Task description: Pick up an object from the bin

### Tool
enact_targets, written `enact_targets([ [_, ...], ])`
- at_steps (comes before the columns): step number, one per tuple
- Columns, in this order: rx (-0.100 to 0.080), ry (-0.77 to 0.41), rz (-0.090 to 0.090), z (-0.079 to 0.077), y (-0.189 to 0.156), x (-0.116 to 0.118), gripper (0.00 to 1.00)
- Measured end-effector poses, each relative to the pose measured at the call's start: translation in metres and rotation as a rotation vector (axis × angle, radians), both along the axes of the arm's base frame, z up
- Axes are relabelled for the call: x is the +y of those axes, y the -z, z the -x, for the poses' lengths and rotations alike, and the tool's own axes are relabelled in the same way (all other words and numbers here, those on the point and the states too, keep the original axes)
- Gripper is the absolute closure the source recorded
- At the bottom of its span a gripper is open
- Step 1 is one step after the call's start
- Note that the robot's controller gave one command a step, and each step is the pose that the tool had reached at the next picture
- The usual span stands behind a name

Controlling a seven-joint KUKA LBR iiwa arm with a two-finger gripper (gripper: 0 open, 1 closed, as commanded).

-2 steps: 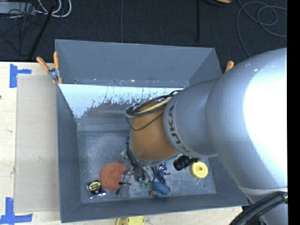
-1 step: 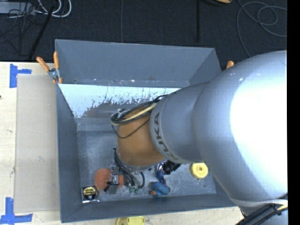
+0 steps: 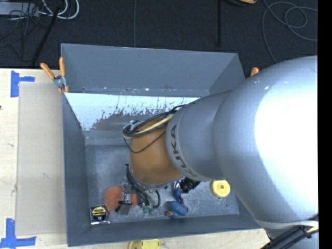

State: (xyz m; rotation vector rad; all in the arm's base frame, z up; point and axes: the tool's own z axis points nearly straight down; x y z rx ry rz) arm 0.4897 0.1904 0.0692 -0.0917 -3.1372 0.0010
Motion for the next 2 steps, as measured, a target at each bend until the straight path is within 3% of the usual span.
enact_targets([
  [1, 0.008, -0.002, 0.003, 0.004, -0.038, -0.003, 1.00],
  [2, -0.011, 0.002, -0.004, -0.010, -0.061, -0.011, 1.00],
])
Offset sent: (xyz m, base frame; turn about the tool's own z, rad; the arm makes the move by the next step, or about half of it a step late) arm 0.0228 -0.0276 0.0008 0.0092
